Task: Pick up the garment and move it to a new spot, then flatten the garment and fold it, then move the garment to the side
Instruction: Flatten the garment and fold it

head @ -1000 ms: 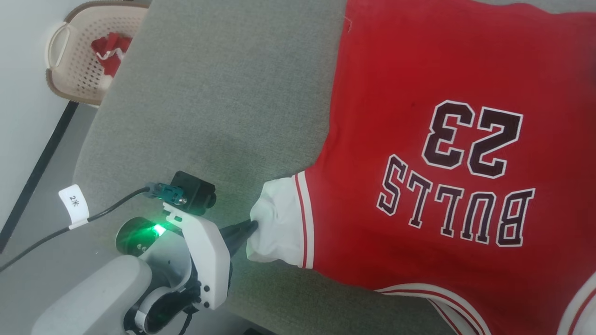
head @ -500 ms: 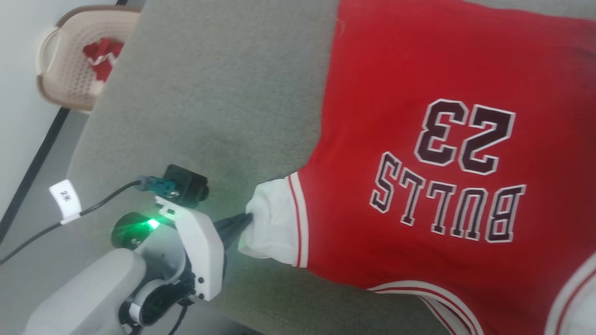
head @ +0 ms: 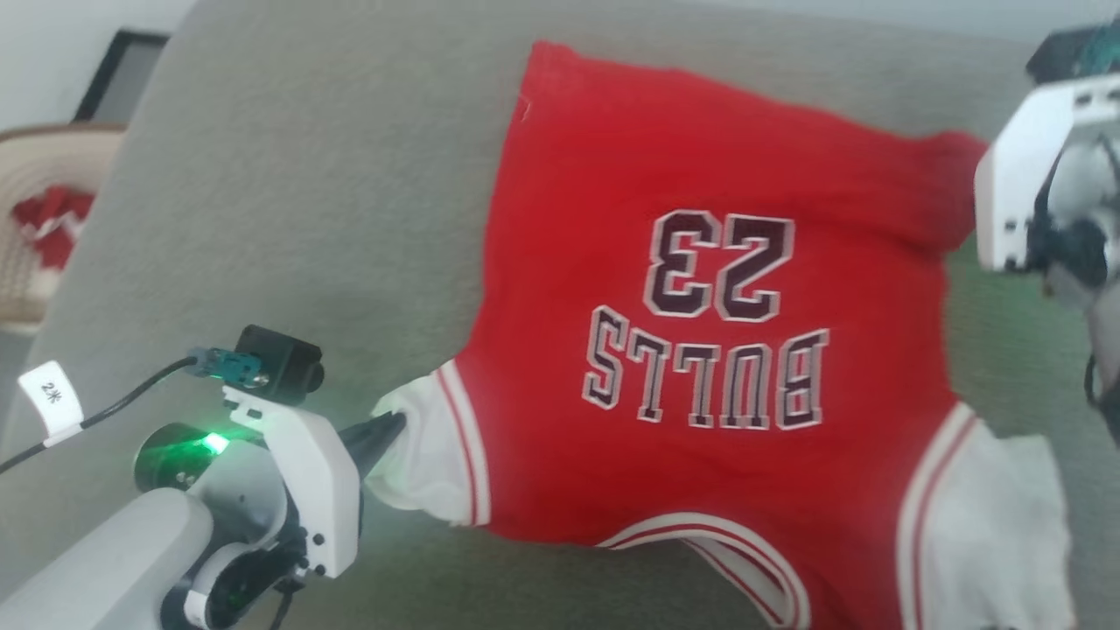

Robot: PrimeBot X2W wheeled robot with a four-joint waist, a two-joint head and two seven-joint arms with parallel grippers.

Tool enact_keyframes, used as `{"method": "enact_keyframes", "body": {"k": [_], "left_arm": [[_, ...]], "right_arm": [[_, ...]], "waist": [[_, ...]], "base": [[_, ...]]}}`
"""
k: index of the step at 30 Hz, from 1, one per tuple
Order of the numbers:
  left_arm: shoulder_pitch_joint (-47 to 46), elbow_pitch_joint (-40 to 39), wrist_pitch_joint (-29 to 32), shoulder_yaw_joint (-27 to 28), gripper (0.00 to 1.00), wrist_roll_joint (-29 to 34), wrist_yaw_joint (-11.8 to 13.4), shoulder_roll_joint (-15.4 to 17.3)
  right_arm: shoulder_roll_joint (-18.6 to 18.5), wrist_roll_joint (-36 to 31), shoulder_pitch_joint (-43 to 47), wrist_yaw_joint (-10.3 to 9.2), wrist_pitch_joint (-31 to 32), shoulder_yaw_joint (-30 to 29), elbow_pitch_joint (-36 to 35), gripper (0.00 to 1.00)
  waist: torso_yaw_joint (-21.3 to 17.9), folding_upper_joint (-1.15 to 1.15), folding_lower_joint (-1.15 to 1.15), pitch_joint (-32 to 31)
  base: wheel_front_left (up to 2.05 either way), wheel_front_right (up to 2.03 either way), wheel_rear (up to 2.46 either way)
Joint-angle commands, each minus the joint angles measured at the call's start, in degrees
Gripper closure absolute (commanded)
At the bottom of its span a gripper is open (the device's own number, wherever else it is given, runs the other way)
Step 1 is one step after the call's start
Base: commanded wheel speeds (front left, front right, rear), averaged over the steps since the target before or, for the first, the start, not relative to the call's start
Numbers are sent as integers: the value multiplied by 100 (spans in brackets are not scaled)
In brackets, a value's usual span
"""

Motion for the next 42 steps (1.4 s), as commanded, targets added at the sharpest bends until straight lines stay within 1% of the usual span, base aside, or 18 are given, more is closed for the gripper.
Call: {"method": "enact_keyframes", "body": {"k": [1, 4, 8, 11, 15, 17, 20, 22, 23, 26, 27, 28, 29, 30, 32, 35, 40, 42], "left_arm": [[67, -29, -1, 33, 100, 6, 45, 44], [135, -97, 15, 59, 100, -17, 96, 141], [203, -177, 13, 96, 100, -30, 146, 242], [235, -244, 8, 110, 100, -33, 186, 282], [190, -303, 30, 139, 100, -33, 205, 347], [179, -322, 38, 146, 100, -32, 207, 365], [152, -332, 37, 148, 100, -36, 190, 368], [130, -325, 46, 153, 100, -41, 180, 371], [130, -325, 46, 153, 100, -41, 180, 371], [103, -302, 44, 159, 100, -39, 171, 369], [103, -296, 45, 156, 100, -37, 166, 367], [104, -291, 46, 152, 100, -35, 167, 364], [103, -289, 46, 150, 100, -35, 164, 365], [104, -288, 46, 152, 100, -39, 165, 370], [114, -292, 40, 157, 100, -44, 178, 379], [153, -302, 21, 162, 100, -58, 199, 385], [210, -349, 15, 122, 100, -63, 193, 352], [189, -375, 23, 96, 100, -41, 191, 322]], "right_arm": [[-66, 133, 231, -11, 78, 81, -224, 100], [-270, 625, 956, -12, 279, 134, -1160, 100], [-408, 1012, 2047, -11, 474, -148, -2357, 100], [-328, 1016, 2897, -11, 598, -493, -3131, 100], [-109, 921, 3884, -11, 730, -928, -3911, 100], [86, 862, 4293, -11, 774, -1091, -4147, 100], [390, 752, 4705, -11, 680, -1285, -4277, 100], [517, 614, 4855, -12, 548, -1353, -4169, 100], [517, 614, 4855, -12, 548, -1353, -4169, 100], [649, 458, 4847, -14, 317, -1391, -3771, 100], [655, 379, 4801, -16, 237, -1381, -3659, 66], [651, 338, 4768, -19, 188, -1351, -3539, 53], [679, 318, 4735, -20, 154, -1324, -3475, 13], [696, 325, 4681, -19, 142, -1293, -3445, 0], [635, 329, 4614, -18, 168, -1200, -3548, 0], [541, 413, 4598, -13, 360, -1145, -3919, 0], [432, 607, 4528, -9, 679, -1221, -5062, 0], [379, 552, 4362, -9, 744, -1200, -5480, 0]], "waist": [[-267, 0, 0, -196], [-491, 0, 0, -273], [-740, 0, 0, -324], [-884, 0, 0, -328], [-1002, 0, 0, -285], [-1049, 0, 0, -259], [-1095, 0, 0, -221], [-1111, 0, 0, -196], [-1111, 0, 0, -196], [-1133, 0, 0, -168], [-1135, 0, 0, -162], [-1134, 0, 0, -157], [-1137, 0, 0, -155], [-1139, 0, 0, -153], [-1145, 0, 0, -153], [-1149, 0, 0, -183], [-1094, 0, 0, -256], [-1043, 0, 0, -271]], "base": [[0, 0, 0], [0, 0, 0], [0, 0, 0], [0, 0, 0], [0, 0, 0], [0, 0, 0], [0, 0, 0], [0, 0, 0], [0, 0, 0], [0, 0, 0], [0, 0, 0], [0, 0, 0], [0, 0, 0], [0, 0, 0], [0, 0, 0], [0, 0, 0], [0, 0, 0], [0, 0, 0]]}}
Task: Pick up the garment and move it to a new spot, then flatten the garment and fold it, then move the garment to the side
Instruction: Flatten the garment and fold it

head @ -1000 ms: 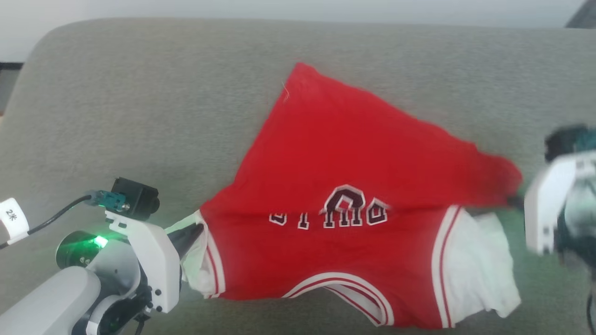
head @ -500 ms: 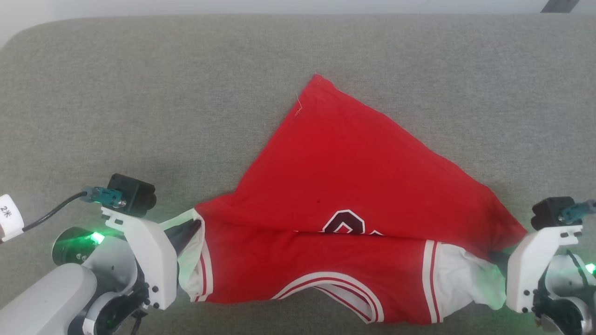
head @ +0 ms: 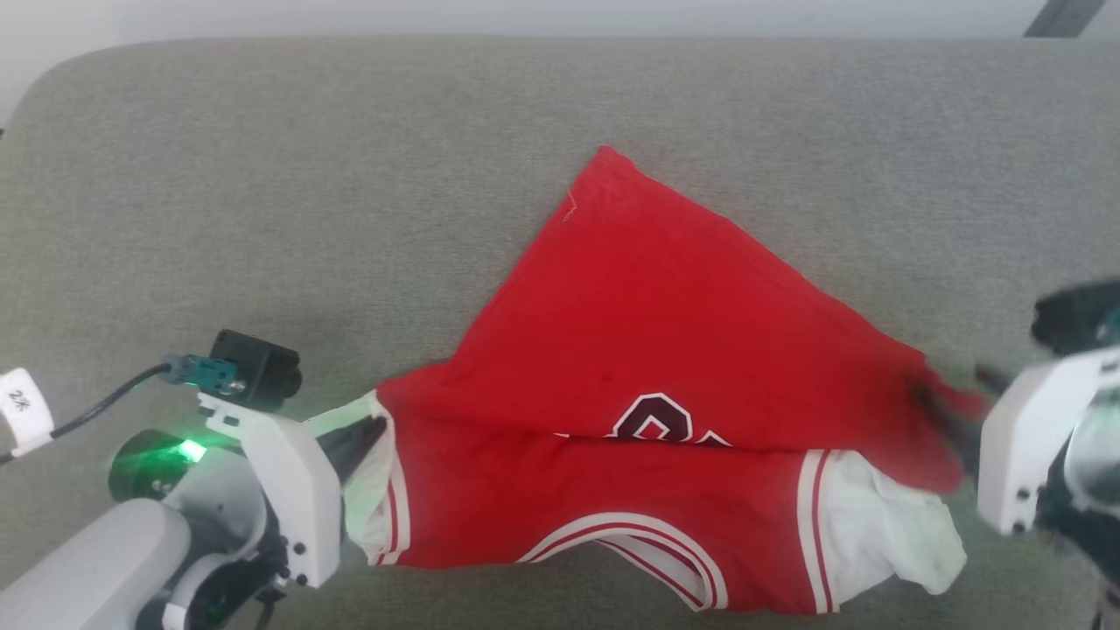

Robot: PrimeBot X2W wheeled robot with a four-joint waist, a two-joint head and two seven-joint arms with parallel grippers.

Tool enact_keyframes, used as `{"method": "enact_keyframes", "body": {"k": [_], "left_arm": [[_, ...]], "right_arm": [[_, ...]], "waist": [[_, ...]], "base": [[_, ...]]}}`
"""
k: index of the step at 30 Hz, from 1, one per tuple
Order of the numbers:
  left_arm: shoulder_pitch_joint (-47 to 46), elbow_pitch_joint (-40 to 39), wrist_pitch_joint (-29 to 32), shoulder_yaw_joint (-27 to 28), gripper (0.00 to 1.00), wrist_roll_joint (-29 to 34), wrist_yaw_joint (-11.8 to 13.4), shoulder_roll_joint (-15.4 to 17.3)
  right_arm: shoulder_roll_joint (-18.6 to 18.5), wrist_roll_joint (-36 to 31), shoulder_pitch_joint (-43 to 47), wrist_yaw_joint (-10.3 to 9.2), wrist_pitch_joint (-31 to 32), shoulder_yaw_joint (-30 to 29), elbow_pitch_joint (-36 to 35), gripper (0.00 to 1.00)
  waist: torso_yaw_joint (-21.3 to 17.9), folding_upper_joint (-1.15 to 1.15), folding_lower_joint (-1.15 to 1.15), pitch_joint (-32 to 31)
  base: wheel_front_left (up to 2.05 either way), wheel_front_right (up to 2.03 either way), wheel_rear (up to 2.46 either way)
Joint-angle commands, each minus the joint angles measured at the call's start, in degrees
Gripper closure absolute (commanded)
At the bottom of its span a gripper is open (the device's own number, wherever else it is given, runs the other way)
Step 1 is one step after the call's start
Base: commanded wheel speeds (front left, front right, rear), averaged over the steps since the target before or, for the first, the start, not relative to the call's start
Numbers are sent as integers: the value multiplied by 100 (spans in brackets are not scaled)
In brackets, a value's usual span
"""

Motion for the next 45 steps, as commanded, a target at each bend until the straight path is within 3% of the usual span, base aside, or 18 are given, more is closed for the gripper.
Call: {"method": "enact_keyframes", "body": {"k": [1, 4, 9, 15, 21, 27, 35, 36, 37, 45], "left_arm": [[15, -25, 5, -35, 100, 15, -11, -41], [-54, -45, 26, -75, 100, 48, -33, -102], [-244, -7, 87, -197, 100, 140, -152, -276], [-494, 144, 117, -355, 100, 243, -322, -579], [-740, 343, 158, -514, 100, 274, -520, -874], [-951, 554, 141, -635, 100, 337, -702, -1123], [-1151, 889, 110, -749, 100, 376, -922, -1361], [-1150, 928, 95, -760, 100, 372, -957, -1387], [-1154, 976, 84, -771, 100, 369, -973, -1406], [-1178, 1250, 1, -701, 100, 336, -988, -1360]], "right_arm": [[-11, -50, -184, -5, 32, 44, -209, 0], [43, -82, -646, -5, -88, 215, -388, 0], [-102, -136, -1686, -3, -527, 861, 280, 0], [-212, -132, -3011, -4, -1507, 1763, 2081, 0], [-165, -184, -4124, -4, -1952, 2626, 3991, 0], [-107, -253, -4891, -5, -1911, 3276, 5598, 0], [-48, -108, -5347, -2, -1588, 3868, 6972, 0], [-32, -54, -5363, -2, -1518, 3937, 7090, 55], [-10, 12, -5361, -2, -1474, 3994, 7159, 100], [-154, 226, -5772, -9, -1793, 4100, 7490, 100]], "waist": [[69, 0, 0, -15], [187, 0, 0, 3], [499, 0, 0, 80], [897, 0, 0, 177], [1310, 0, 0, 312], [1626, 0, 0, 450], [1899, 0, 0, 528], [1915, 0, 0, 531], [1928, 0, 0, 533], [1840, 0, 0, 503]], "base": [[0, 0, 0], [0, 0, 0], [0, 0, 0], [0, 0, 0], [0, 0, 0], [0, 0, 0], [0, 0, 0], [0, 0, 0], [0, 0, 0], [0, 0, 0]]}}
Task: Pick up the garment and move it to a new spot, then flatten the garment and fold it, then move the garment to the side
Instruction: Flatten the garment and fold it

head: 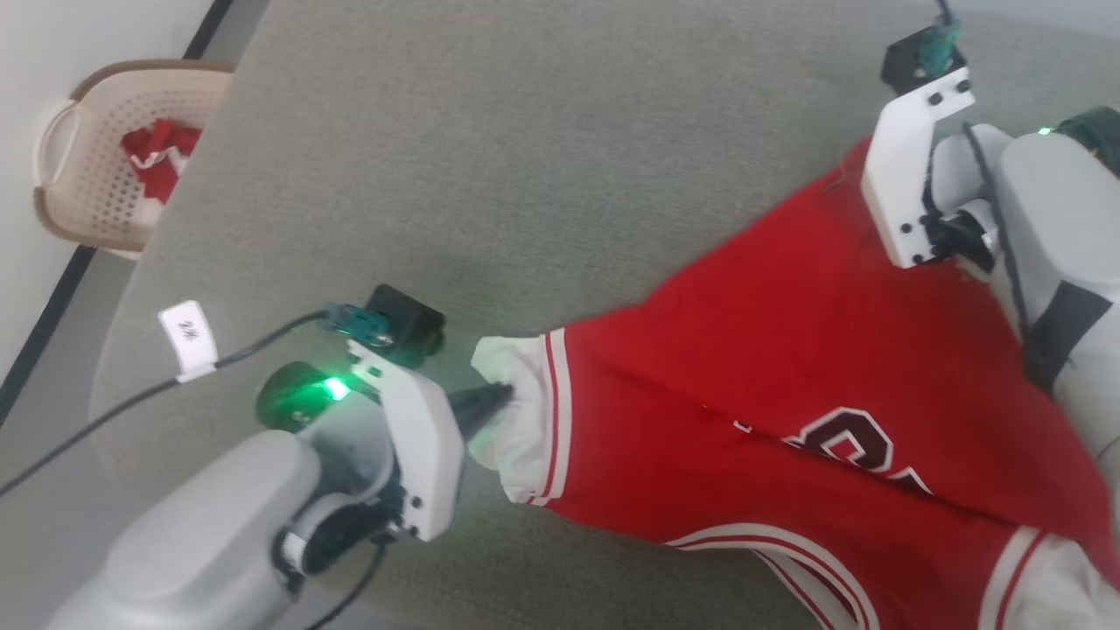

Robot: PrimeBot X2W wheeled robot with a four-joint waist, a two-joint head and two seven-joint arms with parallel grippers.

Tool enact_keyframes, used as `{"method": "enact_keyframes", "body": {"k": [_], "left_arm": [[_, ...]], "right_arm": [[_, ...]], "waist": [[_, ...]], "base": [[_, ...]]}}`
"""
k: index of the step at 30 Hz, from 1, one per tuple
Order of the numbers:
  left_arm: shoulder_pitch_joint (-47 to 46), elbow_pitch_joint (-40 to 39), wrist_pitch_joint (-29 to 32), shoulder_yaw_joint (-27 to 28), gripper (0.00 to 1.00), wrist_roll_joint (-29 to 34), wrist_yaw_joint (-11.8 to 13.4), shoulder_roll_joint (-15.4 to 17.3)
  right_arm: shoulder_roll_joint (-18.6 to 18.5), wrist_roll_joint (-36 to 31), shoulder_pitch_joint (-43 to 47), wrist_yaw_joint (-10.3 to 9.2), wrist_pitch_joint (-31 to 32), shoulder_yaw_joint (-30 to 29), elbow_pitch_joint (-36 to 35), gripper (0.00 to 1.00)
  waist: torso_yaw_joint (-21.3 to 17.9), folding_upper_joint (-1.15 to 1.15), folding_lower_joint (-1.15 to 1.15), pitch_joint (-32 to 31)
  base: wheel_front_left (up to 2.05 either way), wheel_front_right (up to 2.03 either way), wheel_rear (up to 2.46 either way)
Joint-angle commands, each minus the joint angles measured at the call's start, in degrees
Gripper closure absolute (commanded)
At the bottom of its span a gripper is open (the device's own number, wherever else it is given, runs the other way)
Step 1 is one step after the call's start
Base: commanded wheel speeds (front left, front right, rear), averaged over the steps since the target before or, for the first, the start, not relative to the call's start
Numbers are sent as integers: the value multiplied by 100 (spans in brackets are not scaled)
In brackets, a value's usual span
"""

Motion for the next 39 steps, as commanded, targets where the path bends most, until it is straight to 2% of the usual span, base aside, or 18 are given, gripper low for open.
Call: {"method": "enact_keyframes", "body": {"k": [1, 10, 14, 18, 28, 35, 39], "left_arm": [[-78, 57, -29, 65, 100, -3, 28, 89], [-653, 35, 441, 356, 100, 105, 302, 627], [-1225, 145, 817, 506, 100, 166, 317, 853], [-1935, 496, 1113, 617, 100, 284, 210, 932], [-3561, 1807, 1224, 725, 100, 673, -109, 671], [-4646, 2845, 743, 746, 100, 1032, -348, 309], [-5283, 3345, 237, 753, 100, 1308, -407, 36]], "right_arm": [[-113, 70, -36, -16, -106, 42, 43, 100], [-383, 524, -173, -14, -702, 232, -483, 100], [-570, 731, -231, -14, -906, 218, -807, 100], [-687, 873, -323, -14, -1018, 124, -1091, 100], [-713, 755, -681, -14, -1177, -401, -1500, 100], [-502, 297, -996, -14, -1558, -1001, -1323, 100], [-369, -154, -1320, -14, -2009, -1322, -1152, 100]], "waist": [[-92, 0, 0, -50], [-577, 0, 0, -513], [-818, 0, 0, -738], [-1065, 0, 0, -952], [-1495, 0, 0, -1287], [-1682, 0, 0, -1191], [-1746, 0, 0, -864]], "base": [[0, 0, 0], [0, 0, 0], [0, 0, 0], [0, 0, 0], [0, 0, 0], [0, 0, 0], [0, 0, 0]]}}
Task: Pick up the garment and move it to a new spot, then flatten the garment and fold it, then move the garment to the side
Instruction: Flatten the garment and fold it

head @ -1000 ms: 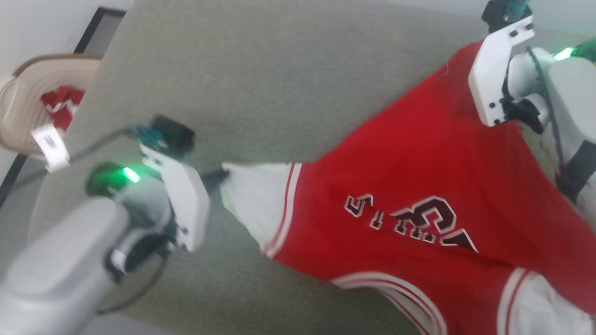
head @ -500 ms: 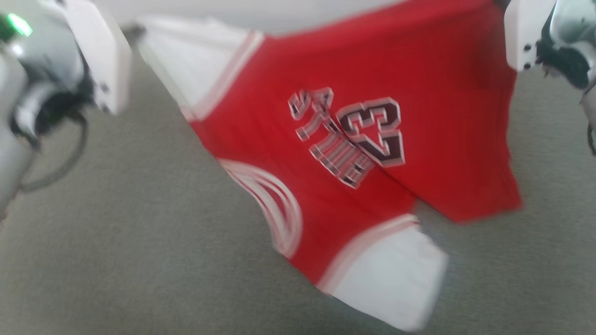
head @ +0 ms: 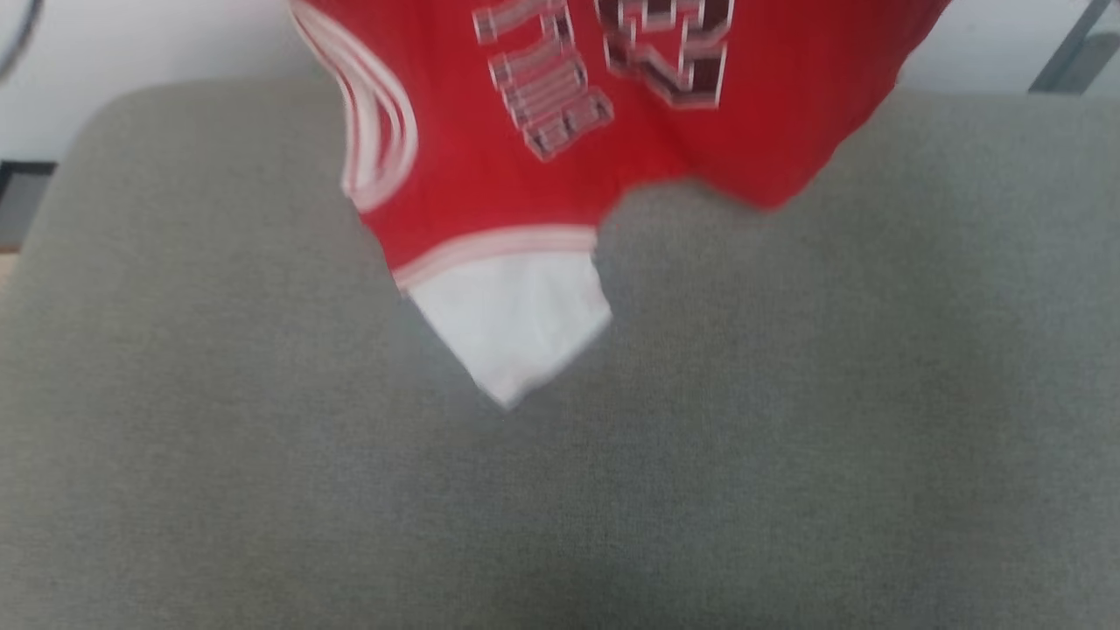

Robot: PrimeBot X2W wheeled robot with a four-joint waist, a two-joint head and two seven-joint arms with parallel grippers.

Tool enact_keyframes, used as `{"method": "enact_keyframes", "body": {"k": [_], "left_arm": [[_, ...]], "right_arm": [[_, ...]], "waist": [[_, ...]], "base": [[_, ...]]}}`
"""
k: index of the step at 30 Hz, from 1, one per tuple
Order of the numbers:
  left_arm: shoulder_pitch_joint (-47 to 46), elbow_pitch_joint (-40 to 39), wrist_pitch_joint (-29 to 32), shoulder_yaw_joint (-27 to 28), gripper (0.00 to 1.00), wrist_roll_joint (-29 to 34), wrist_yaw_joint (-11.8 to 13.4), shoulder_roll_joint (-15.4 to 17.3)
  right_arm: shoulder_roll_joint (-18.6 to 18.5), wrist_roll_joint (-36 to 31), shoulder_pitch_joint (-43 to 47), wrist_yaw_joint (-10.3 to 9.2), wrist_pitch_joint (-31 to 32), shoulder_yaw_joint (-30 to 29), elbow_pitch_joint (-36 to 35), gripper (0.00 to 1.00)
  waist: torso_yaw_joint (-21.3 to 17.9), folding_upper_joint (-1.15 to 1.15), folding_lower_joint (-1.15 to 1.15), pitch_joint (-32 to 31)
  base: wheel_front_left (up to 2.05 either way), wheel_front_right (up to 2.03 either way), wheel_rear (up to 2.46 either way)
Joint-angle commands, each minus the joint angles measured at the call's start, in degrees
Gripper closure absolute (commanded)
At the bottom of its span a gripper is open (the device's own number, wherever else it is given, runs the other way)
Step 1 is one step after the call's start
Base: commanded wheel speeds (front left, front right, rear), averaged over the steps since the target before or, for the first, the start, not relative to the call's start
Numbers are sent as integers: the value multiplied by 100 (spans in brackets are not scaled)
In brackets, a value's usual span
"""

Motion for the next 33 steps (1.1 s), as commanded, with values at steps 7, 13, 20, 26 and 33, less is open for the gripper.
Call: {"method": "enact_keyframes", "body": {"k": [7, 13, 20, 26, 33], "left_arm": [[-1284, 836, -1206, -3, 100, 631, 3, -377], [-2213, 1487, -2422, 83, 100, 1023, 242, -605], [-2698, 2068, -3624, 84, 100, 1205, 199, -959], [-2245, 2588, -3738, -193, 100, 1175, -172, -1202], [-1189, 2854, -2909, -512, 100, 735, -355, -1437]], "right_arm": [[283, -1005, -761, -12, -1151, -672, 435, 100], [496, -2070, -1350, -12, -2402, -1300, 707, 100], [792, -3363, -1563, -11, -3132, -2168, 860, 100], [1010, -3816, -1233, -12, -3163, -2419, 1264, 100], [1094, -3640, -723, -12, -3067, -2269, 1984, 100]], "waist": [[-116, 0, 0, 1022], [-110, 0, 0, 1750], [48, 0, 0, 2225], [136, 0, 0, 2244], [193, 0, 0, 1915]], "base": [[0, 0, 0], [0, 0, 0], [0, 0, 0], [0, 0, 0], [0, 0, 0]]}}
